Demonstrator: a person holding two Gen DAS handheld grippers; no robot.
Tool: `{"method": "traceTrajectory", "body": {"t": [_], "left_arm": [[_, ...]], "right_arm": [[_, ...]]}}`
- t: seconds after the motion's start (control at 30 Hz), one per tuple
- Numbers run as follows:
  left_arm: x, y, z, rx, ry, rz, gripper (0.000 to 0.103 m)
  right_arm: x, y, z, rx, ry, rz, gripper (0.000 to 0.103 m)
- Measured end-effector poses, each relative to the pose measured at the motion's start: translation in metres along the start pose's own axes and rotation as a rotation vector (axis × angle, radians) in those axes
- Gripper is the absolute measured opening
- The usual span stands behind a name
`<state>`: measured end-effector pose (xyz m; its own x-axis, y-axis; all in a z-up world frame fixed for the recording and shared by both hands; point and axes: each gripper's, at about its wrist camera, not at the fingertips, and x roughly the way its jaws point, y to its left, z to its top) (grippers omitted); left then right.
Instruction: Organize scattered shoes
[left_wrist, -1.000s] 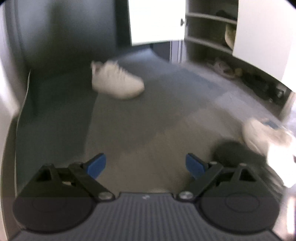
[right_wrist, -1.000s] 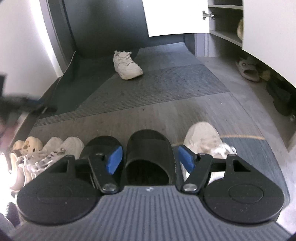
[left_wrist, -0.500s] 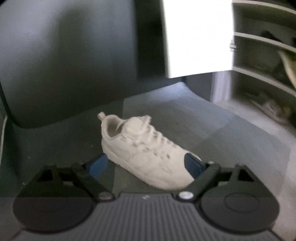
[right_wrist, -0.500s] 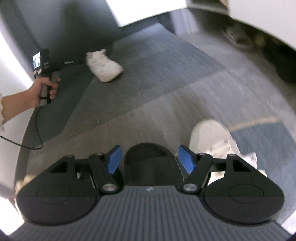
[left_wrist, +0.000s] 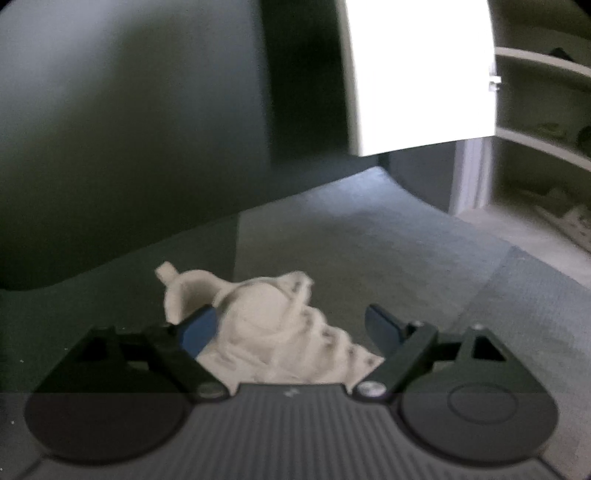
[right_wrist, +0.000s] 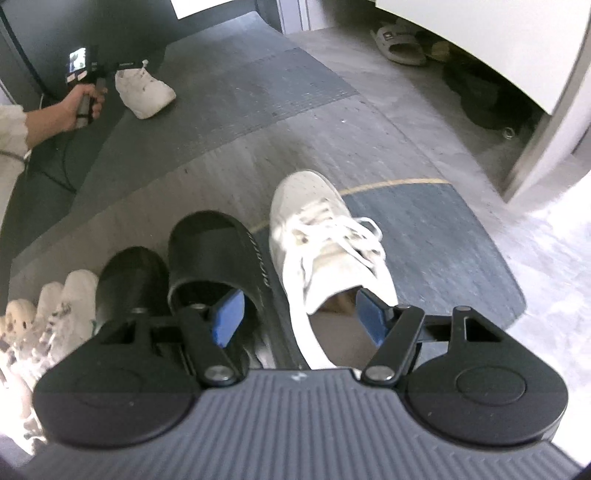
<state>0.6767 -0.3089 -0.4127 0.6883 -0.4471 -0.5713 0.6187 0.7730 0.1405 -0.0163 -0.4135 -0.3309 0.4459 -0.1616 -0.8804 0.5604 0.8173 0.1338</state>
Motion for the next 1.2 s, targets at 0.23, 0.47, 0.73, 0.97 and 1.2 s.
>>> {"method": "traceTrajectory", "body": {"t": [0.23,0.47,0.73,0.97,1.2], "left_arm": [[0.04,-0.004,0.011,0.024,0.093,-0.011,0.083],[0.055,-0.003,0.016,0.045,0.148,-0.004,0.06],[0.029,-0.013,0.021,0.023,0.139,-0.056,0.039],[-0.006,-0.015,0.024,-0.012,0.149,-0.055,0.014],[-0.063,-0.008,0.013,-0.067,0.169,-0.114,0.01]], "right_arm": [[0.002,0.007,0.003,-0.014,0.026,0.013,0.07],[0.004,0.017,0.007,-0.045,0.038,0.022,0.07],[0.009,0.014,0.013,-0.023,0.053,0.002,0.07],[0.022,0.033,0.019,-0.067,0.034,0.053,0.07],[0.025,0.051,0.021,-0.123,-0.007,0.09,0.07]]}}
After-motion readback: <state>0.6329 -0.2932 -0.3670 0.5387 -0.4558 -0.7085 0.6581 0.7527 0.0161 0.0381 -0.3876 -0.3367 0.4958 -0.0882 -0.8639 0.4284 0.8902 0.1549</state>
